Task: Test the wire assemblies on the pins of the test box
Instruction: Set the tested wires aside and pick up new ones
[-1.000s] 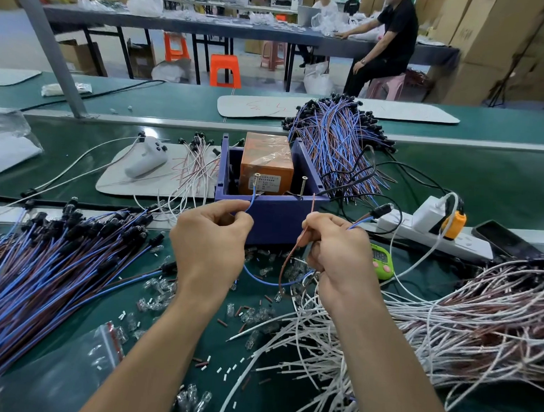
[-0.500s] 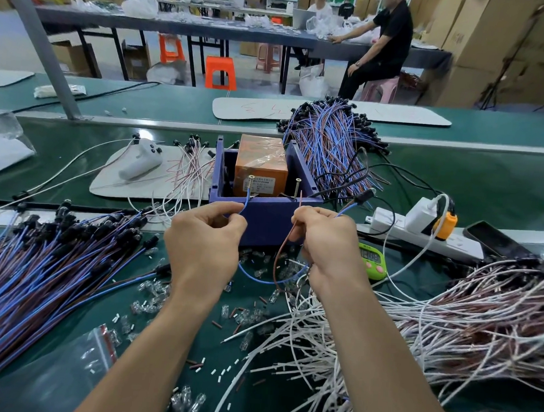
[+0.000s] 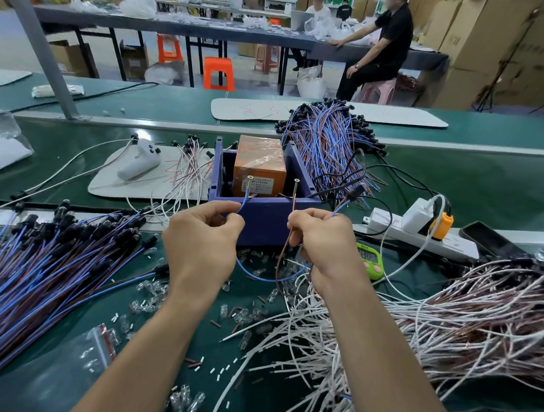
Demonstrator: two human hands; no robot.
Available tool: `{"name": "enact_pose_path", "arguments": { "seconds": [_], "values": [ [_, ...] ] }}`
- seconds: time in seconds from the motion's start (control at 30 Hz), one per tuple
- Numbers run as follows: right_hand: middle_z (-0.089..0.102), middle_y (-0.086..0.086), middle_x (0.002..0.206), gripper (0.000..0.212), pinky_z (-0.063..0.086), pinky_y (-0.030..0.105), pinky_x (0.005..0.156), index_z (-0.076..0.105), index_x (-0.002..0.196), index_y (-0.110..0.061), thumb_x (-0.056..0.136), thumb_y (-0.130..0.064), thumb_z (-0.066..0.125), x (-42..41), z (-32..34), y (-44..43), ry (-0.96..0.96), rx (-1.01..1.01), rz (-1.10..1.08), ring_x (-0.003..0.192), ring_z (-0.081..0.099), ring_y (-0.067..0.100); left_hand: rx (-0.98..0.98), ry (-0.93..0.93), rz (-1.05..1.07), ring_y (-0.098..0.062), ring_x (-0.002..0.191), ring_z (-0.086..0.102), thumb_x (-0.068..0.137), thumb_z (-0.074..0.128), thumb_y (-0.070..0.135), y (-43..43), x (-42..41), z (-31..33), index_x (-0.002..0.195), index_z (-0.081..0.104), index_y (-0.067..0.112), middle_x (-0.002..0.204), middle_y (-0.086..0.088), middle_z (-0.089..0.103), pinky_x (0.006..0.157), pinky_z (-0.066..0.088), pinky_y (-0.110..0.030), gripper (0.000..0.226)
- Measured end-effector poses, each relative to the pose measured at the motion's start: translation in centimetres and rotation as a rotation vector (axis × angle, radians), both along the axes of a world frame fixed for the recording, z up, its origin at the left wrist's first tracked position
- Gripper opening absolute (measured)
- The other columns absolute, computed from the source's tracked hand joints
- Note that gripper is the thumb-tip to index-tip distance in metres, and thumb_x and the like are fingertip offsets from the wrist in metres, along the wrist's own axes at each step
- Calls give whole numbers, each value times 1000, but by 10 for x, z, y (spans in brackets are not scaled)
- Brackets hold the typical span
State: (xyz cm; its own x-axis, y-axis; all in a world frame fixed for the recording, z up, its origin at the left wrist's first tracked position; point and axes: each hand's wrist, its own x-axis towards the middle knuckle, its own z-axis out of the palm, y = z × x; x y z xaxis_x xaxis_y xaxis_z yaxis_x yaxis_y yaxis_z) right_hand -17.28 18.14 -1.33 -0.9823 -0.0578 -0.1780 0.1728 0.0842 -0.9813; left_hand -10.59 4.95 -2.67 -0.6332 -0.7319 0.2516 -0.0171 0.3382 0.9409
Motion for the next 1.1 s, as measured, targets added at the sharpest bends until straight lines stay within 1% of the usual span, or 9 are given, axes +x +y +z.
{"name": "enact_pose_path", "arguments": {
  "seconds": [0.3,0.47,0.53,0.6,0.73,0.87,0.97,1.03,1.1],
  "values": [
    [55,1,48,24,31,23,48,65,62,-12,85,-5,66,5,1,6,6,-34,-2,36,41,5,8,-21,16,-1,40,50,80,75,19,0,0,1,67,71,45,53,18,65,46,38,-8,30],
    [54,0,46,29,30,14,39,64,62,-12,90,-4,64,16,-1,14,10,-146,2,37,39,5,70,11,68,-2,45,55,80,73,20,-1,5,2,72,74,40,59,10,69,48,46,-15,22],
    [54,3,47,30,28,15,37,64,62,-11,90,-3,64,22,-1,17,3,-186,37,35,35,6,96,14,104,-2,40,51,81,73,18,-1,11,1,78,75,36,58,10,70,43,42,-16,18],
    [53,5,49,31,26,17,38,64,62,-11,91,-3,63,27,1,19,-13,-214,93,33,33,5,101,-4,132,-4,40,52,82,74,17,-5,18,-1,83,74,33,57,11,70,49,47,-24,16],
    [53,8,52,28,23,19,39,66,67,-9,94,-3,62,35,5,19,-57,-291,189,34,30,7,9,-73,209,-8,47,62,83,81,25,-18,34,-1,82,62,28,60,22,68,65,57,-35,19],
    [52,6,52,27,19,21,42,67,70,-8,95,-2,61,45,4,8,-95,-384,211,35,25,8,-124,-135,256,-9,52,64,85,81,27,-31,52,2,79,58,29,58,14,66,61,53,-29,24],
    [52,6,53,26,22,19,39,72,73,-7,97,-6,62,53,4,-2,-103,-340,216,34,25,8,-220,-217,287,-26,61,67,88,78,23,-40,68,6,86,60,30,58,7,65,70,60,-44,20],
    [52,8,53,24,25,19,37,75,85,-3,101,-16,61,57,6,-8,-116,-308,233,33,29,7,-164,-115,265,-22,52,63,88,77,20,-40,80,11,88,60,30,53,6,63,68,60,-47,20],
    [53,9,54,36,25,20,38,74,92,-2,106,-27,54,61,9,-11,-140,-329,261,34,30,7,-128,57,204,-12,44,53,88,76,23,-33,93,21,89,61,33,54,12,62,55,57,-38,18]
  ]
}}
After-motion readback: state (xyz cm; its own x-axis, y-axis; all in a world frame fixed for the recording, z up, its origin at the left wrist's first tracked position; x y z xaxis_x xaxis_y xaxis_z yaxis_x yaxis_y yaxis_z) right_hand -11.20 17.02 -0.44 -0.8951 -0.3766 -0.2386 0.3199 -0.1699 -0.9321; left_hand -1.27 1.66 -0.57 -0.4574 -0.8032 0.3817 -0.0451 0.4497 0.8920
